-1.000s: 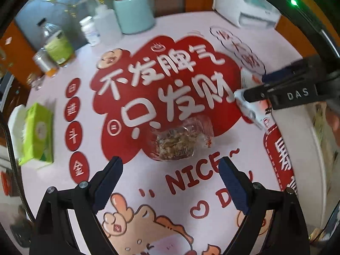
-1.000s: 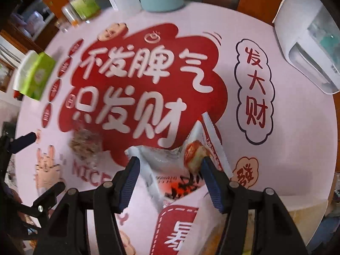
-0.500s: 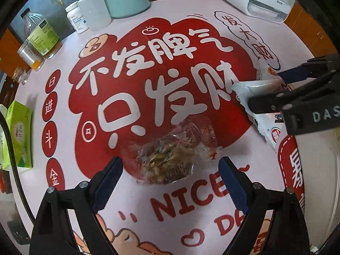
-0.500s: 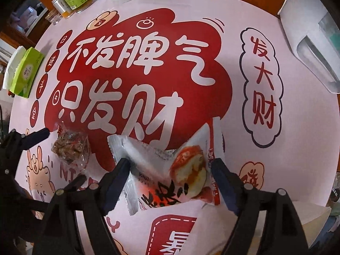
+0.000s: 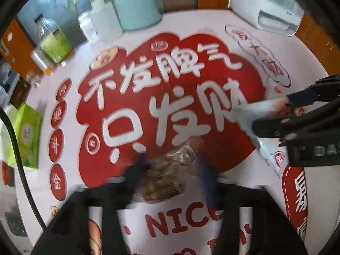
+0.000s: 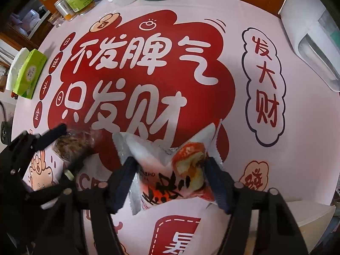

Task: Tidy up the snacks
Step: 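Grasp the nut cluster pack with the left tool while the right tool grasps the white-red pastry wrapper, then carry both snacks over the white bin and open both tools to drop them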

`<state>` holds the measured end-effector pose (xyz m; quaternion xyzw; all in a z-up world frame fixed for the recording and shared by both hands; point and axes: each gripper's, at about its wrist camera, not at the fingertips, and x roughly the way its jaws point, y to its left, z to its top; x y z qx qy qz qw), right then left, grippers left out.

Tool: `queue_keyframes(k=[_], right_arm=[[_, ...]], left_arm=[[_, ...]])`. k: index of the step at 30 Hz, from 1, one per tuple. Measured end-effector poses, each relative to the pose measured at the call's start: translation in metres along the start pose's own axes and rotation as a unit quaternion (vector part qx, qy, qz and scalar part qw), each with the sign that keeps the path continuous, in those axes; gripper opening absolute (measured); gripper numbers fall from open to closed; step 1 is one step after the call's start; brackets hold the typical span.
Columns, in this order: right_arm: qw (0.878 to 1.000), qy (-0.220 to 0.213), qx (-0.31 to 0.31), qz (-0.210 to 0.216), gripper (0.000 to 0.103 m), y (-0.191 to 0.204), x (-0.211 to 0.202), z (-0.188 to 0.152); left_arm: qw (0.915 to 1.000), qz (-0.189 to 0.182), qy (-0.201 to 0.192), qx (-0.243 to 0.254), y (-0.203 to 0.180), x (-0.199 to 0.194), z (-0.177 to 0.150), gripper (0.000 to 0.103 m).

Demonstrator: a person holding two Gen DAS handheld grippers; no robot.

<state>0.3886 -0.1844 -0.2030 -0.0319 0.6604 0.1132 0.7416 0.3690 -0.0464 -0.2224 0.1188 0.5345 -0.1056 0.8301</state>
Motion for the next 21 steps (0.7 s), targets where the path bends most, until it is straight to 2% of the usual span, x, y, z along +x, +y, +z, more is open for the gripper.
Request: queue_keyframes(k=[1,3,6,16,21], right_arm=[[1.000,-0.004,-0.002,-0.003,0.061,0.001,-0.001,0.000],[1.000,-0.011,-0.006,-0.005,0.057,0.004,-0.005,-0.001],[1.000,-0.023,-0.001,0.015,0.051,0.010,-0.013,-0.003],[0.995,-0.081,0.000,0.062,0.049,0.022,-0.056,-0.018],[0.990,-0.116,0.001,0.082,0.049,0.024,-0.089,-0.032]], left_arm=[[0.9999,-0.013,0.003,-0.001,-0.001,-0.004,0.001,0.010],[0.9999,-0.013,0.008,-0.005,-0.003,-0.007,0.002,0.009],[0.9994,-0.030,0.005,-0.014,0.000,-0.014,-0.001,0.007],[0.9935,-0.081,-0.029,-0.074,0.041,-0.065,-0.016,0.006],[0.9915,-0.091,-0.048,-0.080,0.046,-0.095,-0.025,0.006]])
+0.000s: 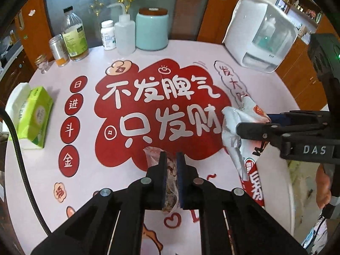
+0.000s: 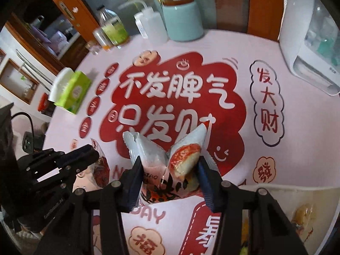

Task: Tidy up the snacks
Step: 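Carry both snacks over the white bin and open both tools to drop them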

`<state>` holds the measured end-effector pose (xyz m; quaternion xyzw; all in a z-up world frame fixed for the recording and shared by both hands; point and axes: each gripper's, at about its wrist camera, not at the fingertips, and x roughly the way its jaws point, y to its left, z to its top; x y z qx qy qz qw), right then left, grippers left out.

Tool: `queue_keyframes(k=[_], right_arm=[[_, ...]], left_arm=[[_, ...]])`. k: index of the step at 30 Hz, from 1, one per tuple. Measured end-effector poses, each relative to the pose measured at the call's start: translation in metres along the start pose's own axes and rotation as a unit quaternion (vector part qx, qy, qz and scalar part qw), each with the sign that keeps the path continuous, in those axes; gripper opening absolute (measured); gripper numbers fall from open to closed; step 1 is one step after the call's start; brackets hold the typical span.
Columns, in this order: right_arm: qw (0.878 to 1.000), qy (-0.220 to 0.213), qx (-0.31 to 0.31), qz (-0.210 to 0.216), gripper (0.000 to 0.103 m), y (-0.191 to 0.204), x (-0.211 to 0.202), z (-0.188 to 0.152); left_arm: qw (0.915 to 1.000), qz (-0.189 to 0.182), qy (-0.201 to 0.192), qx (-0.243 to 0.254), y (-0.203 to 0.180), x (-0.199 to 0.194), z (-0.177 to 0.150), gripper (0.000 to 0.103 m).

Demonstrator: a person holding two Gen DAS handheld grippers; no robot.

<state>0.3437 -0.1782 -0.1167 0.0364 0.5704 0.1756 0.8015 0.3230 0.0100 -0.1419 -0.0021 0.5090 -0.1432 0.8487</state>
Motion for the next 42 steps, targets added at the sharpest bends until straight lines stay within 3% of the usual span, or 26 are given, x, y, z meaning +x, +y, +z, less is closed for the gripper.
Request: queue_keyframes(k=[9,15,20,28,37,39,42], right_arm=[[0.995,-0.095,0.007,0.019,0.049,-0.002,-0.099,-0.038],[0.989,-0.146,0.022,-0.001,0.049,-0.029,-0.174,-0.079],[0.983,-0.172,0.051,-0.033,0.050,-0.059,-0.218,-0.113],[0.980,-0.156,0.078,-0.092,0.052,-0.096,-0.230,-0.163],[0.985,-0.096,0.107,-0.096,0.056,-0.125,-0.196,-0.197],[0.985,-0.084,0.114,-0.102,0.057,-0.129,-0.186,-0.202],[0.985,-0.067,0.126,-0.095,0.062,-0.136,-0.174,-0.209]], left_arm=[[0.9981,-0.032,-0.043,0.028,-0.048,-0.081,-0.002,0.006],[0.9909,-0.073,-0.089,0.070,-0.120,-0.136,0.003,0.006],[0.9853,-0.100,-0.098,0.098,-0.181,-0.147,0.008,0.007],[0.9805,-0.100,-0.089,0.144,-0.262,-0.121,0.008,0.007],[0.9817,-0.085,-0.058,0.161,-0.307,-0.078,0.003,0.009],[0.9827,-0.081,-0.046,0.160,-0.311,-0.068,0.000,0.014],[0.9840,-0.080,-0.034,0.156,-0.313,-0.058,-0.006,0.050]])
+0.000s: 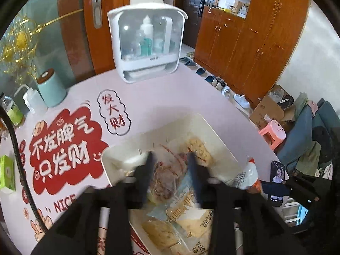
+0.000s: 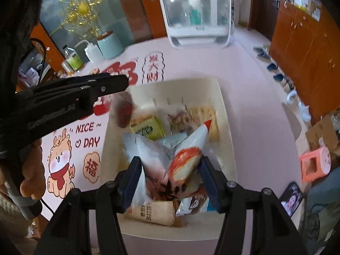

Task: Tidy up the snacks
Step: 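Carry both snacks over the white bin and open both tools to drop them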

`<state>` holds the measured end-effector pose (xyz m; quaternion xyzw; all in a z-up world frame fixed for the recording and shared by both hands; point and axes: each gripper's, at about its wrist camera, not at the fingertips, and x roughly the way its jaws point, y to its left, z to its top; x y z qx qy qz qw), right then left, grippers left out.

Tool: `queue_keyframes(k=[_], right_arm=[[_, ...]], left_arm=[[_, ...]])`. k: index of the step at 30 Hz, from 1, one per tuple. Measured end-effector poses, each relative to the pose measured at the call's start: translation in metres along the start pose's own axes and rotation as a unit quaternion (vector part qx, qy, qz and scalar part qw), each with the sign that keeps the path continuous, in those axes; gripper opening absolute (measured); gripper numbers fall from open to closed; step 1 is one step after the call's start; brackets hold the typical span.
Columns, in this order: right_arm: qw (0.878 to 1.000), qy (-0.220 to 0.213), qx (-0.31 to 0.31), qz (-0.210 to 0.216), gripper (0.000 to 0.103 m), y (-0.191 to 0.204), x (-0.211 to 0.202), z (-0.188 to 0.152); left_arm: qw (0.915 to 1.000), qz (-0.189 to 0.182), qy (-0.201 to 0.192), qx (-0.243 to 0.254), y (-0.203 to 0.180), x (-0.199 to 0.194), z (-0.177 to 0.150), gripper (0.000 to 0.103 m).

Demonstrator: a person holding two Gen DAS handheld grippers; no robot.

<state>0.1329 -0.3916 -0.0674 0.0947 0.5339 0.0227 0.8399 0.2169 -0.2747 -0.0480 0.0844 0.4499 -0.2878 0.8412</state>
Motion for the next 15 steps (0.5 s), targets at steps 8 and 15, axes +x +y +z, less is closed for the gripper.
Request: queue_keyframes(k=[8,15], right_arm=[[1.000,0.012,0.009,0.007,0.071,-0.007,0.012,-0.013],[1.000,0.010,0.001,0.012,0.071,-0.003,0.011,-0.017]], left_arm=[[0.9995,0.033,0.004,0.002,-0.005,0.002,-0.015,0.095],[0.9980,0.064,0.001,-0.003,-0.001,-0.007,-0.028,0.095]])
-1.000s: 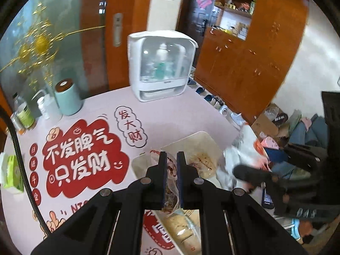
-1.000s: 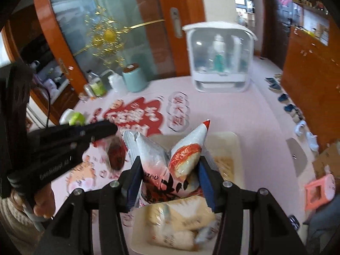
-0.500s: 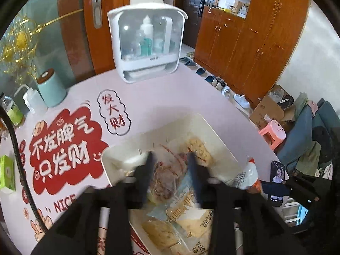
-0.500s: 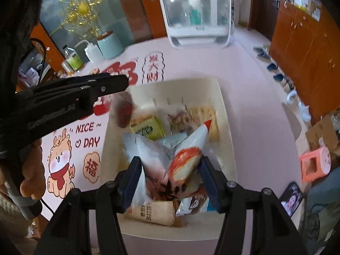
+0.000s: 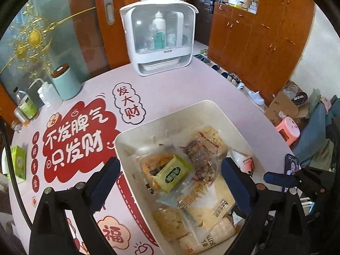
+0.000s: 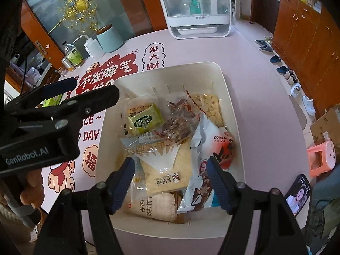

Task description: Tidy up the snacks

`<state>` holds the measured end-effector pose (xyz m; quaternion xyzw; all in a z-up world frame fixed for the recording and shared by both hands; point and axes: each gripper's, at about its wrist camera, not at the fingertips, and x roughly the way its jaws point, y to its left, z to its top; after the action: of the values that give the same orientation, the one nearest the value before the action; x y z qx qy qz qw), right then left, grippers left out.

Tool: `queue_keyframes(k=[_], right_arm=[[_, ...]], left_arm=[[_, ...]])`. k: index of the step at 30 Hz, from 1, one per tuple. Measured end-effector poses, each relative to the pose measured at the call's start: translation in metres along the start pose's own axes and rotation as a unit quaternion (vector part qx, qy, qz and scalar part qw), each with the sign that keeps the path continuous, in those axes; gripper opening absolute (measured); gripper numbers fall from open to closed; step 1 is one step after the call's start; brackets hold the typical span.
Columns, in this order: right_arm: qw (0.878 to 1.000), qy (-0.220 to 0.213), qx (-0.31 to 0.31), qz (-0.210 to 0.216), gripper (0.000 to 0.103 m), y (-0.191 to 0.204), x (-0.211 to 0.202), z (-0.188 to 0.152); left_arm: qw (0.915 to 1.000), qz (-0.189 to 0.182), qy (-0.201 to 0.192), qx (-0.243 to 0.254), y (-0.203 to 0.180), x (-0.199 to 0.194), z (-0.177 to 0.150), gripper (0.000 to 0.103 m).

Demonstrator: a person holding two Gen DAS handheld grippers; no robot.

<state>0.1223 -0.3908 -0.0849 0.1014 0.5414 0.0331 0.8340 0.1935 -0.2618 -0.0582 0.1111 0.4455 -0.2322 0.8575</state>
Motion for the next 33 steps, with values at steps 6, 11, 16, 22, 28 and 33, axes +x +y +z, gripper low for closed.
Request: queue_keyframes(k=[6,11,16,22,28,33], right_arm=[[1.000,0.002,-0.012,0.007,0.071,0.009,-0.002,-0.006],[1.000,-0.003,-0.020,0.008,0.071,0.019,-0.005,-0.013],[1.000,-0.015,-0.020,0.015,0.071,0.030,-0.014,-0.020],[0.999,-0.034,-0.029,0.014,0.071,0.047,-0.024,-0.030],[0.998,-0.054,-0.037,0.015,0.070,0.065,-0.032,-0.042],[0.997,-0.061,-0.046,0.020,0.070,0.083,-0.038,-0.054]], left_arm=[[0.9998,0.016,-0.011,-0.005,0.003,-0.017,-0.010,0.095],[0.9992,0.029,-0.018,-0.021,0.010,-0.033,-0.022,0.095],[0.9977,0.046,-0.023,-0.043,0.025,-0.052,-0.041,0.095],[0.9955,0.066,-0.025,-0.063,0.043,-0.076,-0.068,0.095],[0.9921,0.086,-0.023,-0.088,0.062,-0.098,-0.097,0.095],[0.9885,0.098,-0.013,-0.114,0.079,-0.118,-0.123,0.095]])
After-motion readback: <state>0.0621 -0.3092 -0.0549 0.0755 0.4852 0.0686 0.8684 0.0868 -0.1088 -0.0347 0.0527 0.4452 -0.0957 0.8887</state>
